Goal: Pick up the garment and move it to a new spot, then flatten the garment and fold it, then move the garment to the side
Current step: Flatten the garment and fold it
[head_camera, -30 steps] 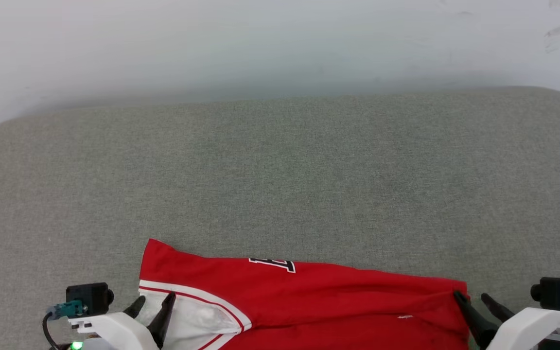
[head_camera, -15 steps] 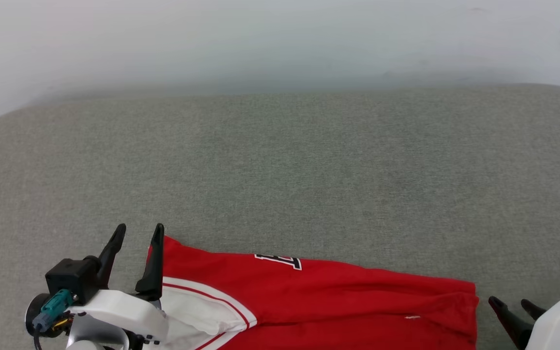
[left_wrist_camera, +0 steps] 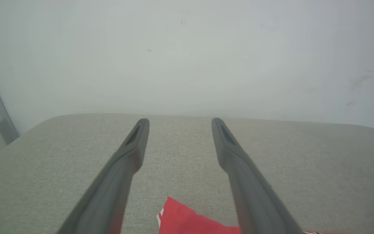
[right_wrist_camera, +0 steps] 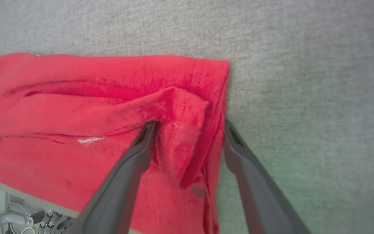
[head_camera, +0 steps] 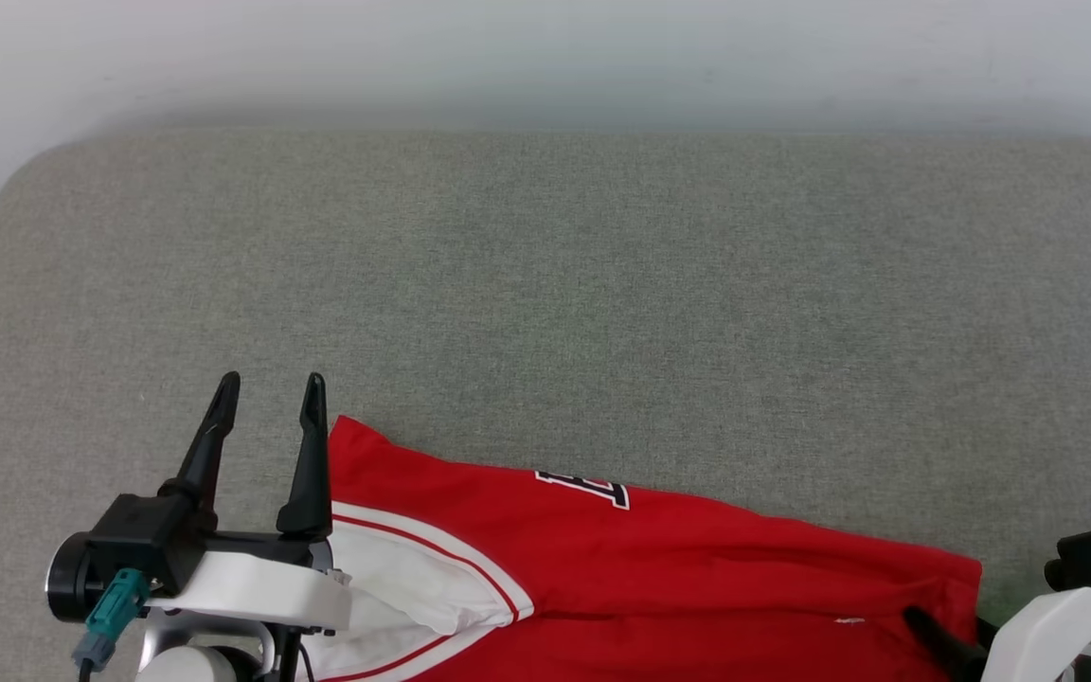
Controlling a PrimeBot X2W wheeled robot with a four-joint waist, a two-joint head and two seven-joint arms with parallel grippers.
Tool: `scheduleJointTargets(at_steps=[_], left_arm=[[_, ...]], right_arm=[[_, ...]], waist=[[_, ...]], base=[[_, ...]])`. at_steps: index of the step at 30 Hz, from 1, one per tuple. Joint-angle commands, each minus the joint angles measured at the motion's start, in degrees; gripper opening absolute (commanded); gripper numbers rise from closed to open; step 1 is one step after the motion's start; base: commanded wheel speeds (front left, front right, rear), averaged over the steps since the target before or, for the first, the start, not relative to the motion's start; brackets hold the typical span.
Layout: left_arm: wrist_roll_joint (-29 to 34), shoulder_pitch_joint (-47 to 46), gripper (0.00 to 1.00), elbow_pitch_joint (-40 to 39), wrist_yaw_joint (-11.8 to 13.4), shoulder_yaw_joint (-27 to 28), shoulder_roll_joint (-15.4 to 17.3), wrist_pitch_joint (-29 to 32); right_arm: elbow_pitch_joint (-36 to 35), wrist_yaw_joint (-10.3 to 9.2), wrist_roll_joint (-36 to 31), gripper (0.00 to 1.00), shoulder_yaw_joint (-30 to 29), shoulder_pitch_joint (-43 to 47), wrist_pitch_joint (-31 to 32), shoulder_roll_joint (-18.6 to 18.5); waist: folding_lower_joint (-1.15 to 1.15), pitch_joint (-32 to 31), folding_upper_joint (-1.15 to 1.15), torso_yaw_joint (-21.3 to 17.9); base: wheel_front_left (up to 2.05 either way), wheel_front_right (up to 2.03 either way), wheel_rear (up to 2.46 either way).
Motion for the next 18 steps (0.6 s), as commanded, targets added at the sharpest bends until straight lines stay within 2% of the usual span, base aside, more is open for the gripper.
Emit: scheduleJointTargets(at_steps=[1, 2, 3, 4, 5, 6, 11, 18], left_arm=[[0.6, 0.6, 1.0, -0.2, -0.2, 0.3, -0.2, -0.4], [1.0, 0.9, 1.0, 0.2, -0.4, 0.0, 0.0, -0.4], [1.3, 0.9, 1.0, 0.4, -0.3, -0.1, 0.1, -0.4], [1.6, 0.7, 1.0, 0.3, -0.3, 0.1, -0.1, -0.4], [1.8, 0.6, 1.0, 0.4, -0.4, 0.2, -0.2, -0.4], [2.1, 0.6, 1.0, 0.5, -0.4, 0.3, -0.2, -0.4], [2.5, 1.0, 1.0, 1.5, -0.6, 0.4, -0.4, -0.4], [2.6, 2.8, 1.0, 2.2, 0.3, 0.3, 0.1, 0.1]], right_arm=[[1.9, -0.05, 0.3, 1.0, 1.3, -0.3, 0.8, 0.5], [2.7, -0.05, 0.4, 1.0, 1.9, -0.3, 0.9, 0.8], [3.2, -0.03, 0.8, 0.95, 2.5, -0.3, 1.0, 1.0], [3.6, -0.02, 1.1, 0.43, 3.1, -0.4, 0.9, 1.1], [3.9, 0.03, 1.3, 0.12, 3.5, -0.5, 0.8, 1.3], [4.3, 0.04, 1.6, 0.0, 3.8, -0.6, 0.6, 1.2], [3.5, -0.04, 2.2, 0.0, 4.0, -1.0, -0.8, 0.0], [-1.4, -0.04, 1.5, 0.0, 2.6, -0.7, -2.0, -1.7]], waist=[[0.0, 0.3, 0.0, 0.2], [0.0, 0.3, 0.0, 0.2], [0.0, 0.4, 0.0, 0.2], [0.0, 0.5, 0.0, 0.2], [0.0, 0.5, 0.0, 0.3], [0.0, 0.5, 0.0, 0.3], [0.0, -0.5, 0.0, 0.4], [0.0, -3.4, 0.0, -0.5]], base=[[0.0, 0.0, 0.0], [0.0, 0.0, 0.0], [0.0, 0.0, 0.0], [0.0, 0.0, 0.0], [0.0, 0.0, 0.0], [0.0, 0.0, 0.0], [0.0, 0.0, 0.0], [0.0, 0.0, 0.0]])
